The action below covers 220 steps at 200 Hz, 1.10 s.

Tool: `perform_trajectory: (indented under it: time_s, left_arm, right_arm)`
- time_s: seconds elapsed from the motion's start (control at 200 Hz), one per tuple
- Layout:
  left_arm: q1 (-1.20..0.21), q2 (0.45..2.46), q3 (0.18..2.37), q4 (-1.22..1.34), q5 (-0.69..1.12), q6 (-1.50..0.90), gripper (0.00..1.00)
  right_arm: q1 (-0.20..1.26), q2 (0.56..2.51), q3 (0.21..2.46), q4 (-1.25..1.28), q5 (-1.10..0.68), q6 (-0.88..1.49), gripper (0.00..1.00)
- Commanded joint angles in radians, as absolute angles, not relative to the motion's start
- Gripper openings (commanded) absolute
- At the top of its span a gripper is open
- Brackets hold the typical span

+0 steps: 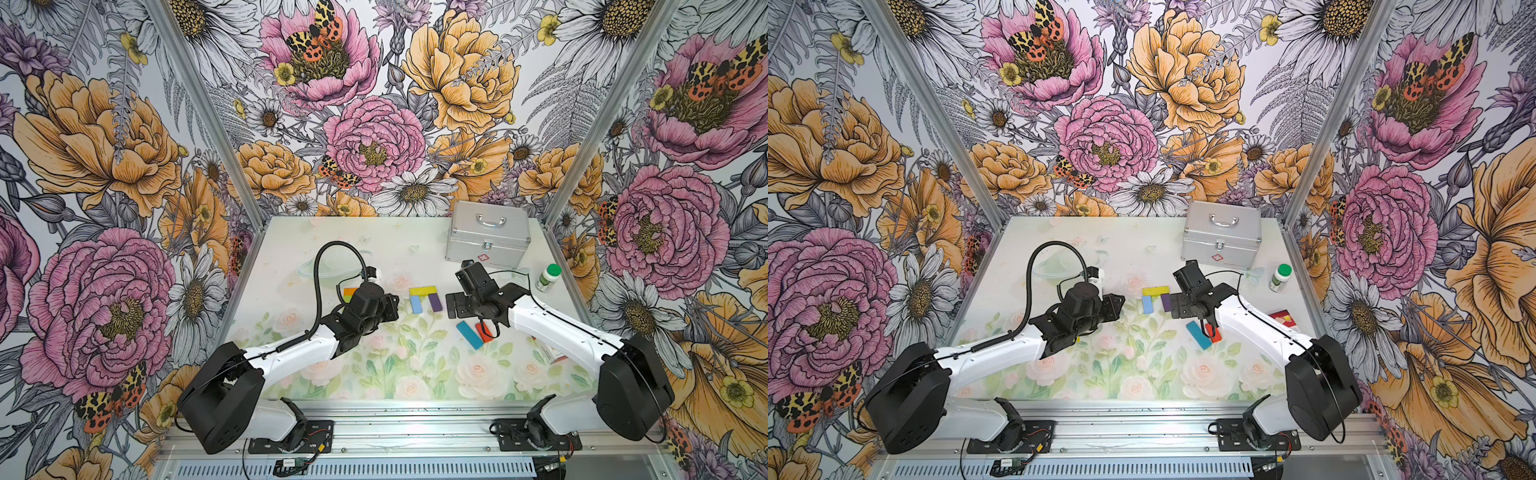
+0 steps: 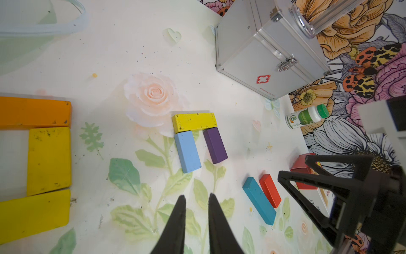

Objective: Assemble the letter p with building blocks
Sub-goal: Pick up the building block from the center of the board.

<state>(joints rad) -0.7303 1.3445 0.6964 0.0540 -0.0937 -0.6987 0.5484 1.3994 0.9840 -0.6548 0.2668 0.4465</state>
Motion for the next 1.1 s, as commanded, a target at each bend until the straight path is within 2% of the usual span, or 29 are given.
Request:
perform_trajectory:
  time_s: [0.0, 0.09, 0.24, 0.455, 0.871, 1.096]
  left_arm:
    - [-0.737, 1.281, 0.668, 0.052, -0.110, -0.668, 0.21]
    - [-0.735, 1.247, 0.648, 0.048, -0.124, -0.664, 0.22]
    - [-0.733, 1.215, 0.638, 0.040, -0.128, -0.658, 0.23]
    - [-0.742, 1.205, 0.633, 0.031, -0.125, -0.668, 0.23]
    - [-0.775, 1.333, 0.710, 0.034, -0.050, -0.651, 0.24]
    - [-0.778, 1.412, 0.774, 0.040, -0.007, -0.633, 0.25]
  right_arm:
    - [0.552, 1.314, 0.955, -0.695, 0.406, 0.506, 0.99]
    - [0.535, 1.231, 0.893, -0.635, 0.402, 0.568, 0.99]
    - [0.494, 1.177, 0.808, -0.543, 0.234, 0.569, 0.99]
    - [0.509, 1.291, 0.912, -0.703, 0.350, 0.501, 0.99]
    - [0.505, 1.313, 0.840, -0.709, 0.258, 0.399, 0.96]
    - [0.497, 1.388, 0.839, -0.704, 0.252, 0.379, 0.94]
